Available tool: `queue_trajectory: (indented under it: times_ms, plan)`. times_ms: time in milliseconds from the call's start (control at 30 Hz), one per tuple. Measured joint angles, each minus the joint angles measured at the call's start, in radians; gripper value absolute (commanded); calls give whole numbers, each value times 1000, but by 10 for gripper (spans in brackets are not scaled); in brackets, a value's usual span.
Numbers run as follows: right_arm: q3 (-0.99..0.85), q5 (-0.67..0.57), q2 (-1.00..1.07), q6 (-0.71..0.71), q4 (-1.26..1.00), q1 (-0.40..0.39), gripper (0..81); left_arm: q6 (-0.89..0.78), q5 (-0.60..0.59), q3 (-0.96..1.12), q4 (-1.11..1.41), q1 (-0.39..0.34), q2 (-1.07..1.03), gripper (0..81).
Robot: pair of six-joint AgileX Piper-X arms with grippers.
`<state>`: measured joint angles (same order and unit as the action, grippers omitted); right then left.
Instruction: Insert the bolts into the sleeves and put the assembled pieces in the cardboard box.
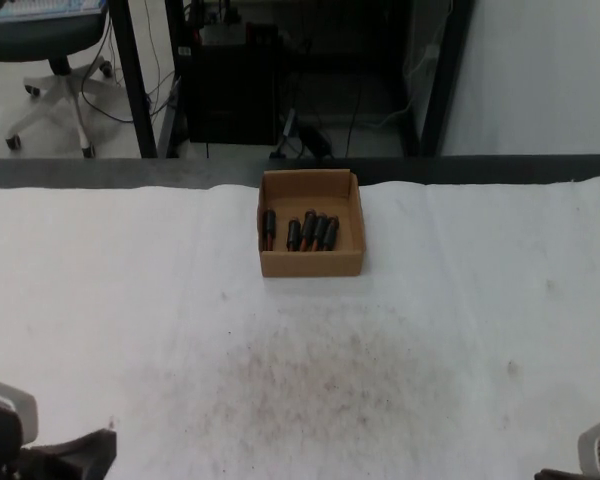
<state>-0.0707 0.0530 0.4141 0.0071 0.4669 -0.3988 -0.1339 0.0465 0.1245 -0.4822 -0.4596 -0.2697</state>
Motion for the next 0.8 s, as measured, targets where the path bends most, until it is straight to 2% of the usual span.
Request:
queue_trajectory:
  times_ms: [200,400,800]
  plan:
    - [29,0,0,0,-41,0,8,0,-101,0,-82,0,0,3]
    - [37,0,0,0,-58,0,8,0,-114,-28,-83,0,0,3]
    - [81,0,0,0,-188,0,8,0,-116,-135,69,0,0,3]
